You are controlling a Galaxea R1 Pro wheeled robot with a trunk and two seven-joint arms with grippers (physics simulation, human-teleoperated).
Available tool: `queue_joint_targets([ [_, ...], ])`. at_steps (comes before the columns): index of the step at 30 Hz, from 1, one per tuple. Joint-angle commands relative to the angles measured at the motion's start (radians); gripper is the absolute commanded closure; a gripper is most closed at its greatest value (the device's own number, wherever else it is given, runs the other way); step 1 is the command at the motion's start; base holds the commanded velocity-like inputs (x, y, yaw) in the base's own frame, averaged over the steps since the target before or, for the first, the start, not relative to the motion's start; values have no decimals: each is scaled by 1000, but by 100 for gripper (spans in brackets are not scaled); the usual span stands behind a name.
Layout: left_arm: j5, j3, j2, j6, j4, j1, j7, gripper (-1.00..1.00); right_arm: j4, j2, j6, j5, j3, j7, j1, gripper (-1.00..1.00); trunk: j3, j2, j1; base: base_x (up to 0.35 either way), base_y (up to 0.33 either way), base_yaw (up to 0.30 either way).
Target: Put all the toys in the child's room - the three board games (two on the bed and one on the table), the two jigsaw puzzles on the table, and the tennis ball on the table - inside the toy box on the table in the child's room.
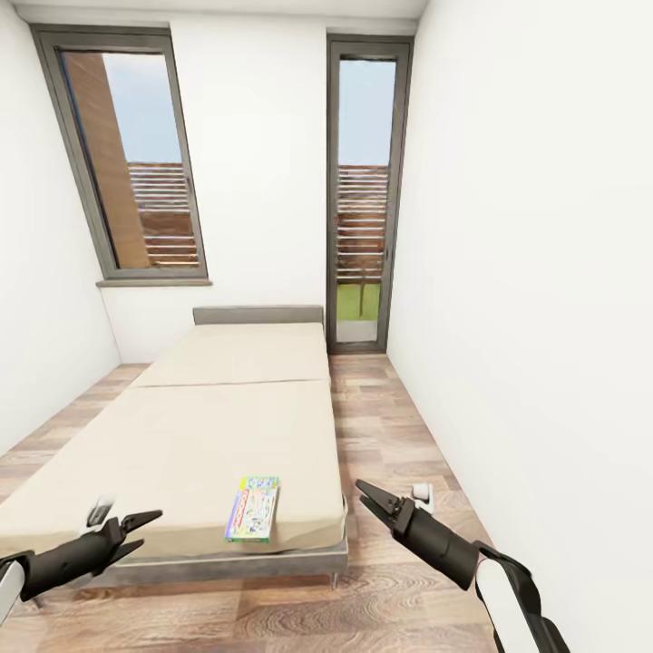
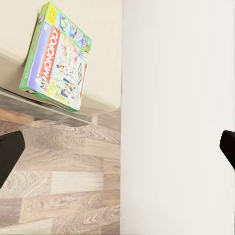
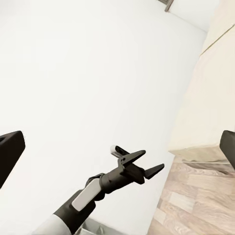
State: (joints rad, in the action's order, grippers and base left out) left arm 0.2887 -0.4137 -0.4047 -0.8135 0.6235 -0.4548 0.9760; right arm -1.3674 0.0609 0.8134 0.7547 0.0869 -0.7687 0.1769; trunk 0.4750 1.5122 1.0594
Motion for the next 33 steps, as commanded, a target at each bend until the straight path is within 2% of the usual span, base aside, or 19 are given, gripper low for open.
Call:
queue_joint_targets([
  [1,7,-3,0,1,-3,-1,2,-100,1,1,7,0,2,-10,1,-100,4,8,4,0,0,0],
  [7,24,-9,-1,28,-15,-1,7,-100,3,1,10,1,3,-32,0,-100,23,50,27,0,0,0],
  [19,30,-16,-5,42,-20,-1,8,-100,9,3,9,0,4,-36,0,-100,61,134,73,0,0,0],
  [26,29,-56,-5,44,-21,-1,31,-100,10,2,10,1,4,-37,-1,-100,83,183,100,0,0,0],
  [33,27,-72,-3,45,-22,-1,43,-100,9,2,9,0,4,-37,-1,-100,105,232,127,0,0,0],
])
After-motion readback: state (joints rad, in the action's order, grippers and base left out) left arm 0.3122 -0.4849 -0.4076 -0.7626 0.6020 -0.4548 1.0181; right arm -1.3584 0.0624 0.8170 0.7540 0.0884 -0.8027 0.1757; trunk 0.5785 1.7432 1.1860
